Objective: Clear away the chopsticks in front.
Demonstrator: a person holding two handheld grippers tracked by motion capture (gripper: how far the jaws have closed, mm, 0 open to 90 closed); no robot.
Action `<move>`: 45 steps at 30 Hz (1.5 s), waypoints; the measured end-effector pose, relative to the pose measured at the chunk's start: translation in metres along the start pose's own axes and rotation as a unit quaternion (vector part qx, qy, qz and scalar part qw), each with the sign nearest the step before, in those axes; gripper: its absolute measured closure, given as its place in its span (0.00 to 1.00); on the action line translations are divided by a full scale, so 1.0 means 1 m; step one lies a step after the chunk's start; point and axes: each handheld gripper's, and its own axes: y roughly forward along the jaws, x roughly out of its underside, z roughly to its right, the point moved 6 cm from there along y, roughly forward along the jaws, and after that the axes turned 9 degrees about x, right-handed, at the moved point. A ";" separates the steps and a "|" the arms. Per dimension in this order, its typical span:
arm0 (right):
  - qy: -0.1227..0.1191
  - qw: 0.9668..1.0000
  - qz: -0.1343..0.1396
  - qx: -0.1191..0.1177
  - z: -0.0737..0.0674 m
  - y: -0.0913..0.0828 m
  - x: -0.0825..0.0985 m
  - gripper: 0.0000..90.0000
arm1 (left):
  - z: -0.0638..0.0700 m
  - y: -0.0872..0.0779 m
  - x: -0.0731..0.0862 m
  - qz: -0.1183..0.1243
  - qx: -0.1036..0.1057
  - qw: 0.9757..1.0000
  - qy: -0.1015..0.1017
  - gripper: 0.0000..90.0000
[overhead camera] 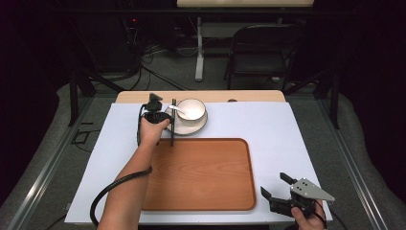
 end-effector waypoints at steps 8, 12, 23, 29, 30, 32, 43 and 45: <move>0.000 1.000 0.000 0.001 0.000 0.000 0.000 0.16 | -0.004 0.003 -0.002 -0.016 0.006 0.999 -0.045 0.85; -0.001 1.000 0.000 0.001 0.000 0.000 0.000 0.16 | -0.005 0.005 -0.003 -0.027 0.011 0.998 -0.060 0.86; 0.001 1.000 -0.001 0.002 0.000 -0.001 0.000 0.16 | -0.010 0.007 -0.006 -0.040 0.032 0.993 -0.105 0.95; 0.000 1.000 0.000 0.002 0.000 -0.001 0.000 0.16 | -0.014 0.003 -0.006 -0.035 0.032 0.993 -0.111 0.95; 0.000 1.000 0.000 0.002 0.000 -0.001 0.000 0.16 | -0.014 0.002 -0.007 -0.035 0.035 0.993 -0.112 0.95; 0.000 1.000 0.001 0.002 0.000 -0.001 0.000 0.16 | -0.014 -0.002 -0.008 -0.025 0.037 0.993 -0.113 0.95; 0.003 1.000 0.000 0.002 0.000 -0.001 0.000 0.16 | -0.017 -0.038 0.003 -0.015 0.050 0.994 -0.093 0.95; 0.002 1.000 0.001 0.002 0.000 0.000 0.000 0.16 | -0.017 -0.047 0.007 -0.014 0.055 0.995 -0.088 0.95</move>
